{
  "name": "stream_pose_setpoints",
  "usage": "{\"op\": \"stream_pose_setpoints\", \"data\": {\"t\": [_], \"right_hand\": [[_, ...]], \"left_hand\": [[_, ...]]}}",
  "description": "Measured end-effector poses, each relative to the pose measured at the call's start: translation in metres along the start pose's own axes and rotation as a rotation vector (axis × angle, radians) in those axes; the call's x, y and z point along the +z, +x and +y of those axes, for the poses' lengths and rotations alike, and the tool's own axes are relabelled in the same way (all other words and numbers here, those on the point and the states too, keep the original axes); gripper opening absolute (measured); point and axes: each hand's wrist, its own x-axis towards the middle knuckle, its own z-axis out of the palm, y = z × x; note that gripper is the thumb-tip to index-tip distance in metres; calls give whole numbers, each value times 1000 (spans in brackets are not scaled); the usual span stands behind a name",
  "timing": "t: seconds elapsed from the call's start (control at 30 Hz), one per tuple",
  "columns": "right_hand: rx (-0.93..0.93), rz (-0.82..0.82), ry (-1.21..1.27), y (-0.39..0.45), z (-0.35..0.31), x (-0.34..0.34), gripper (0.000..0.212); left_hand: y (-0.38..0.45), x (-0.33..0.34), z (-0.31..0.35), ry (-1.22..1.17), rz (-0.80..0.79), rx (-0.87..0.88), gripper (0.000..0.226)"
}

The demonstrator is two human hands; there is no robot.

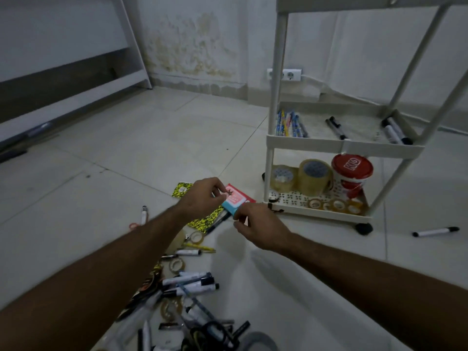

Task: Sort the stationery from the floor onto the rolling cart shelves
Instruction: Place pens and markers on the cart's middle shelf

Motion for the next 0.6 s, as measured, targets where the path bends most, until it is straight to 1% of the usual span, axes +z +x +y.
{"op": "stream_pose_setpoints", "data": {"t": [0.13, 0.27, 0.37, 0.43, 0.5, 0.6], "right_hand": [[62, -126, 23, 13, 8, 45, 26], [130, -265, -21, 24, 23, 80, 38], [104, -312, -54, 36, 33, 106, 44], [49, -335, -139, 43, 36, 124, 48], [6, -344, -302, 48, 39, 137, 52], [-18, -361, -459, 50, 43, 146, 62]], "left_hand": [[-6, 9, -39, 34, -90, -84, 12], [-13, 11, -75, 101, -191, -132, 12], [-23, 16, -96, 244, -248, -115, 24], [-31, 22, -104, 406, -264, -56, 30], [-36, 27, -104, 542, -286, 7, 30], [-40, 33, -100, 694, -337, 38, 31]]}}
